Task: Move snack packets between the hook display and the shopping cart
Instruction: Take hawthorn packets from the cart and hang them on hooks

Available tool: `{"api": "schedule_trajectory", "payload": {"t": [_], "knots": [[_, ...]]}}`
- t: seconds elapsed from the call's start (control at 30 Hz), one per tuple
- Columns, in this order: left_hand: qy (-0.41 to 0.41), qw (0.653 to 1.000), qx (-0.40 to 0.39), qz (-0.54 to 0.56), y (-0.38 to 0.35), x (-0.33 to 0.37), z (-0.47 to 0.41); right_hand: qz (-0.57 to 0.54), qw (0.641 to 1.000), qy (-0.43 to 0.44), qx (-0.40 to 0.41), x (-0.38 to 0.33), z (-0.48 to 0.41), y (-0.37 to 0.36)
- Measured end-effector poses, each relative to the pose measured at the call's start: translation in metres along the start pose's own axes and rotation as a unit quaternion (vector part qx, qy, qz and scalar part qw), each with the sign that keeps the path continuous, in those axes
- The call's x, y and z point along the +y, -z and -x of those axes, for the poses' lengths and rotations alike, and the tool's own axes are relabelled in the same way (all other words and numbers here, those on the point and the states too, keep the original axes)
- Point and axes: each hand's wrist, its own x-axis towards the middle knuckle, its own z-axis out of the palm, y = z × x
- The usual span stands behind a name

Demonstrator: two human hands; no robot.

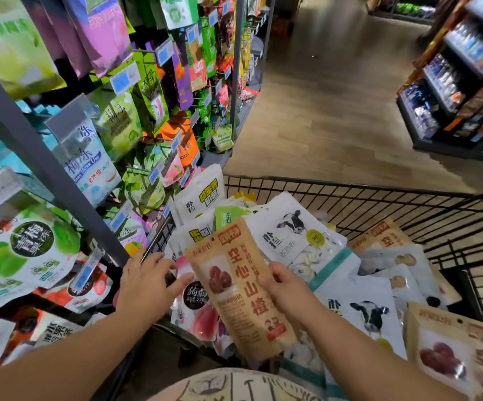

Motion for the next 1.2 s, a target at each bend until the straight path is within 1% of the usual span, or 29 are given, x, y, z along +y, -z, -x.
{"api": "schedule_trajectory", "payload": {"t": [0.03,0.07,0.1,0.13,0.17,0.2,0.27,0.3,0.33,0.37,0.4,0.47,0.57,0.67,0.73,0.8,0.87,0.93,1.0,1.03,1.07,1.13,1.2], "knots": [[-0.017,0.999,0.013,0.037,0.001,0.004,0.001,-0.074,0.997,0.010,0.009,-0.007,0.001,0.000],[-0.026,0.993,0.011,0.110,0.001,0.009,0.001,-0.159,0.987,0.014,0.014,-0.012,0.002,-0.001],[-0.020,0.975,-0.022,0.221,0.006,0.019,0.004,-0.236,0.971,0.014,0.017,-0.018,0.002,-0.001],[-0.015,0.935,-0.078,0.346,0.014,0.031,0.007,-0.294,0.955,0.016,0.022,-0.024,0.004,-0.001],[-0.020,0.883,-0.135,0.449,0.021,0.045,0.010,-0.326,0.945,0.021,0.030,-0.030,0.005,-0.001],[-0.024,0.829,-0.176,0.531,0.024,0.057,0.012,-0.341,0.939,0.025,0.042,-0.034,0.006,-0.001],[-0.023,0.733,-0.246,0.634,0.031,0.078,0.014,-0.347,0.935,0.031,0.070,-0.036,0.008,0.001],[-0.021,0.696,-0.276,0.662,0.033,0.088,0.014,-0.345,0.934,0.032,0.087,-0.033,0.009,0.005],[-0.019,0.669,-0.299,0.680,0.034,0.098,0.014,-0.345,0.932,0.033,0.103,-0.031,0.011,0.009],[-0.020,0.652,-0.316,0.689,0.035,0.106,0.015,-0.345,0.931,0.034,0.118,-0.027,0.014,0.014],[-0.015,0.643,-0.326,0.693,0.034,0.113,0.015,-0.343,0.930,0.033,0.132,-0.023,0.018,0.020],[-0.008,0.641,-0.345,0.685,0.032,0.128,0.016,-0.331,0.930,0.036,0.157,-0.015,0.026,0.031],[0.015,0.655,-0.364,0.662,0.024,0.151,0.020,-0.303,0.934,0.026,0.189,-0.004,0.042,0.048],[0.008,0.665,-0.387,0.638,0.019,0.171,0.026,-0.178,0.958,-0.010,0.223,0.008,0.057,0.074],[-0.012,0.677,-0.403,0.615,0.017,0.178,0.030,-0.132,0.954,-0.028,0.268,0.021,0.067,0.095],[-0.035,0.691,-0.420,0.588,0.014,0.185,0.035,-0.081,0.936,-0.045,0.340,0.037,0.079,0.119],[-0.044,0.706,-0.429,0.562,0.010,0.190,0.040,-0.027,0.905,-0.085,0.416,0.048,0.097,0.144],[-0.049,0.716,-0.430,0.547,0.007,0.194,0.045,0.021,0.870,-0.143,0.471,0.066,0.115,0.170],[-0.046,0.718,-0.434,0.543,0.003,0.194,0.049,0.088,0.829,-0.222,0.505,0.087,0.129,0.196],[-0.041,0.719,-0.436,0.539,0.002,0.193,0.050,0.105,0.811,-0.261,0.512,0.098,0.133,0.206],[-0.037,0.722,-0.437,0.536,0.000,0.193,0.052,0.105,0.802,-0.297,0.508,0.109,0.136,0.214],[-0.028,0.724,-0.436,0.533,-0.002,0.192,0.053,0.086,0.799,-0.346,0.484,0.128,0.140,0.221],[-0.029,0.726,-0.440,0.528,-0.003,0.193,0.054,0.039,0.805,-0.366,0.465,0.139,0.141,0.219]]}}
